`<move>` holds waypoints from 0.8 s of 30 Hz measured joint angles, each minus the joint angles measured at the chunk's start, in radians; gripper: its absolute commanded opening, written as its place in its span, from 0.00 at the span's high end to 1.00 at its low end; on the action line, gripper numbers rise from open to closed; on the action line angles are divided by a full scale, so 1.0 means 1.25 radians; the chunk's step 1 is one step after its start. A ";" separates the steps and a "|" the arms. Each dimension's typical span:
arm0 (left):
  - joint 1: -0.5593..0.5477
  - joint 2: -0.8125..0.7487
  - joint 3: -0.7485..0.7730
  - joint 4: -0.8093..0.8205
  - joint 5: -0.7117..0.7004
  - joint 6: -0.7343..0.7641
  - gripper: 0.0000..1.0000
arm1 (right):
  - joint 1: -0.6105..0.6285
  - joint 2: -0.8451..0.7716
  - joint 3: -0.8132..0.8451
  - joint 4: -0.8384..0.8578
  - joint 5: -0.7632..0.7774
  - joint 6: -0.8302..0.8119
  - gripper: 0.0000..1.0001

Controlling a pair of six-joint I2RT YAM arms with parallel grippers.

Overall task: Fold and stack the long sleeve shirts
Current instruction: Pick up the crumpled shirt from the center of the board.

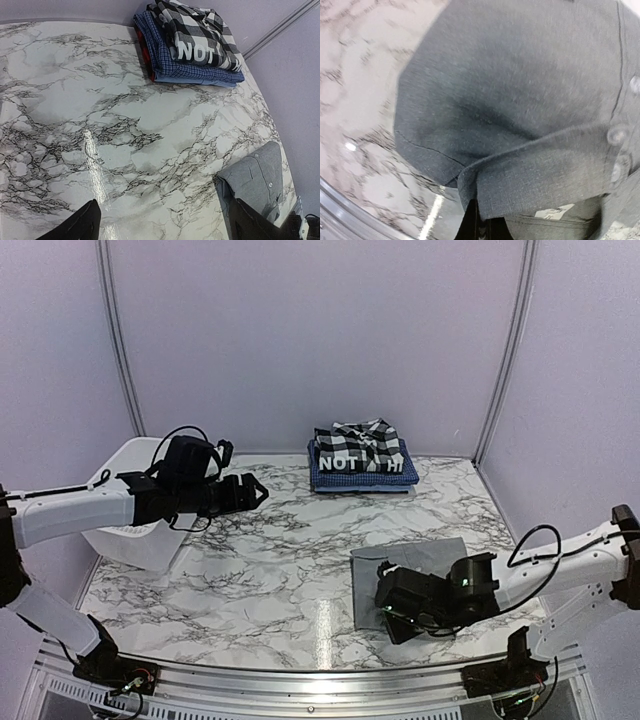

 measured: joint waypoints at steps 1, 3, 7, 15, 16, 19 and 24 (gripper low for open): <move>0.000 -0.002 -0.002 0.002 0.000 0.001 0.07 | -0.002 0.001 0.026 -0.008 0.001 -0.011 1.00; 0.000 -0.005 -0.010 0.008 0.001 0.001 0.07 | -0.014 0.003 0.085 -0.019 -0.001 -0.035 1.00; 0.000 -0.013 -0.040 0.031 0.013 0.001 0.07 | -0.067 0.016 0.197 -0.027 -0.017 -0.096 1.00; -0.013 -0.012 -0.092 0.085 0.048 -0.015 0.07 | -0.272 0.081 0.351 -0.010 -0.033 -0.244 1.00; -0.018 -0.008 -0.094 0.091 0.051 -0.017 0.07 | -0.308 0.087 0.355 0.000 -0.039 -0.261 1.00; -0.034 0.016 -0.095 0.113 0.059 -0.025 0.07 | -0.420 0.100 0.355 0.033 -0.057 -0.298 1.00; -0.092 0.105 -0.089 0.150 0.069 -0.040 0.08 | -0.579 0.131 0.338 0.101 -0.073 -0.339 1.00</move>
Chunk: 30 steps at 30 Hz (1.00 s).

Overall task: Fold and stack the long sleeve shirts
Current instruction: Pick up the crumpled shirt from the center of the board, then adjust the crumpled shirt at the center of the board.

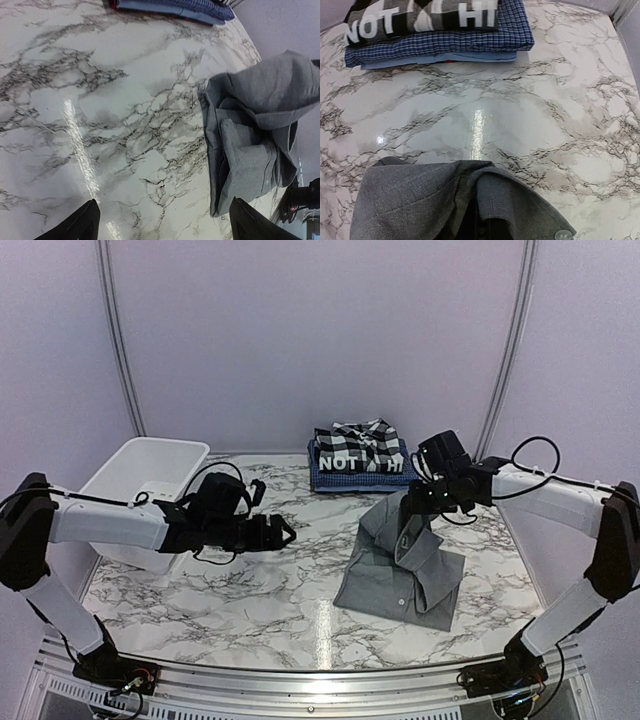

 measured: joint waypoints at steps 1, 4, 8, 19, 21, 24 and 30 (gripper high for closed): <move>-0.016 0.024 0.006 0.002 0.002 -0.002 0.08 | -0.024 0.005 -0.008 0.011 -0.005 -0.004 1.00; -0.065 0.100 0.042 0.003 0.004 -0.009 0.08 | -0.082 0.023 -0.034 0.043 -0.018 -0.016 1.00; -0.122 0.187 0.120 0.008 0.008 -0.010 0.09 | -0.142 0.049 -0.079 0.084 -0.036 -0.022 1.00; -0.224 0.351 0.279 0.013 0.022 0.009 0.32 | -0.187 0.092 -0.122 0.142 -0.053 -0.024 1.00; -0.236 0.375 0.301 0.011 0.022 0.014 0.44 | -0.187 0.095 -0.122 0.149 -0.055 -0.024 1.00; -0.244 0.399 0.324 0.007 0.023 0.019 0.66 | -0.187 0.096 -0.122 0.154 -0.055 -0.024 1.00; -0.243 0.410 0.331 0.001 -0.015 0.026 1.00 | -0.190 0.098 -0.122 0.157 -0.055 -0.024 1.00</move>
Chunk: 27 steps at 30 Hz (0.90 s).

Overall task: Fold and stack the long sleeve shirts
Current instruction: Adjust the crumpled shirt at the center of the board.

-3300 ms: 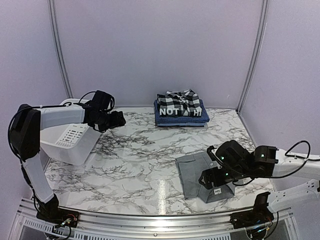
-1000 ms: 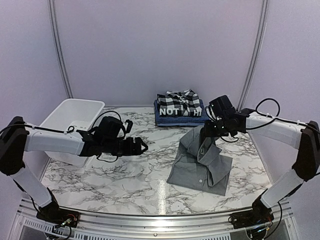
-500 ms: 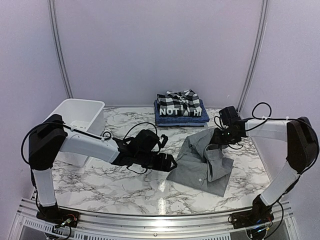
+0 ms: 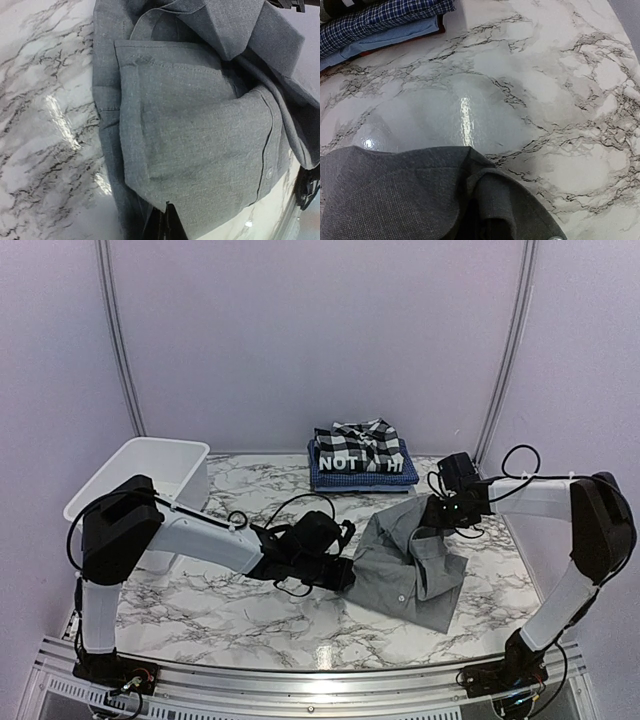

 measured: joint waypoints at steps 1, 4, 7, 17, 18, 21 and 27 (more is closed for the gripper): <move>0.000 -0.002 -0.002 -0.001 -0.015 0.002 1.00 | -0.002 0.000 0.000 0.000 0.000 0.000 1.00; 0.009 -0.024 -0.029 -0.002 -0.052 0.007 1.00 | -0.012 0.000 0.000 0.000 0.000 0.000 1.00; 0.035 -0.073 -0.076 -0.004 -0.074 0.013 1.00 | -0.018 0.000 0.000 0.000 0.000 0.000 1.00; 0.226 -0.205 -0.172 -0.018 -0.104 0.038 1.00 | -0.022 -0.007 -0.059 -0.001 -0.003 0.005 1.00; 0.242 -0.206 -0.168 -0.026 -0.106 0.042 1.00 | -0.022 -0.011 -0.069 -0.001 -0.003 0.006 1.00; 0.280 -0.198 -0.135 -0.062 -0.103 0.051 1.00 | -0.024 -0.032 -0.100 -0.002 -0.003 0.009 1.00; 0.304 -0.121 0.028 -0.115 -0.096 0.067 0.95 | -0.073 -0.052 -0.111 -0.003 -0.018 0.010 0.85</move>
